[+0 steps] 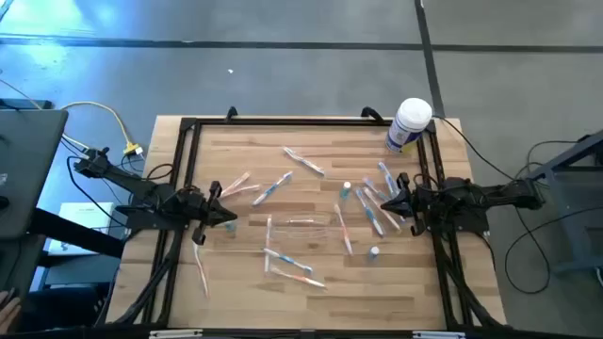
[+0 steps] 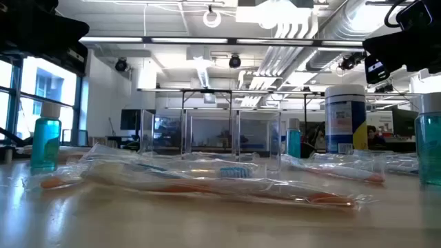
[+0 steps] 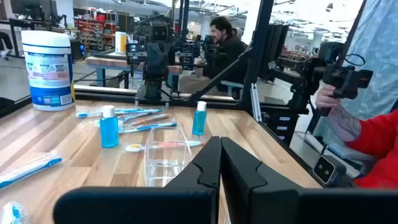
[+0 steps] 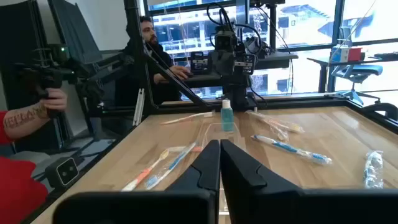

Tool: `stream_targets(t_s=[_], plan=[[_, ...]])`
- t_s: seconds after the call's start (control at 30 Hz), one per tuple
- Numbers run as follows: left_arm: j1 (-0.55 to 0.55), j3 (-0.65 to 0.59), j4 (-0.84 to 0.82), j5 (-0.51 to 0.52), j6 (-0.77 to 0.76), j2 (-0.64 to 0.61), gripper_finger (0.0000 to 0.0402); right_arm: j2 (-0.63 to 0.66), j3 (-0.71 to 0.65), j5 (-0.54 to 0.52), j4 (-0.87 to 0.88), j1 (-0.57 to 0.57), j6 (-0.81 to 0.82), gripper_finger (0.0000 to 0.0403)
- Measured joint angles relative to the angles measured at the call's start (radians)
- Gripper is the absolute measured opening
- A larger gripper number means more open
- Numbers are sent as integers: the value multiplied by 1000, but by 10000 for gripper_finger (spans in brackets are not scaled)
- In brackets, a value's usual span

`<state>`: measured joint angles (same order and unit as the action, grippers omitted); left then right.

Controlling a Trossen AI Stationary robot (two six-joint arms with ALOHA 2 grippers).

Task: Pick & Place toothbrushing station
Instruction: Put the blue mouthwash bottle into the transparent organizer

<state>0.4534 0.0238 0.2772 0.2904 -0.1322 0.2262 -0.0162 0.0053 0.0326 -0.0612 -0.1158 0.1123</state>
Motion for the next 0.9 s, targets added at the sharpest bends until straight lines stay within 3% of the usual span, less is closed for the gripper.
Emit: stream_targets(t_s=[0.67, 0.9], plan=[[0, 0, 0, 3, 29, 0, 3, 0, 0, 11, -6, 0, -11, 4], [0, 0, 0, 2, 69, 0, 3, -3, 33, 57, -104, 0, -92, 4]])
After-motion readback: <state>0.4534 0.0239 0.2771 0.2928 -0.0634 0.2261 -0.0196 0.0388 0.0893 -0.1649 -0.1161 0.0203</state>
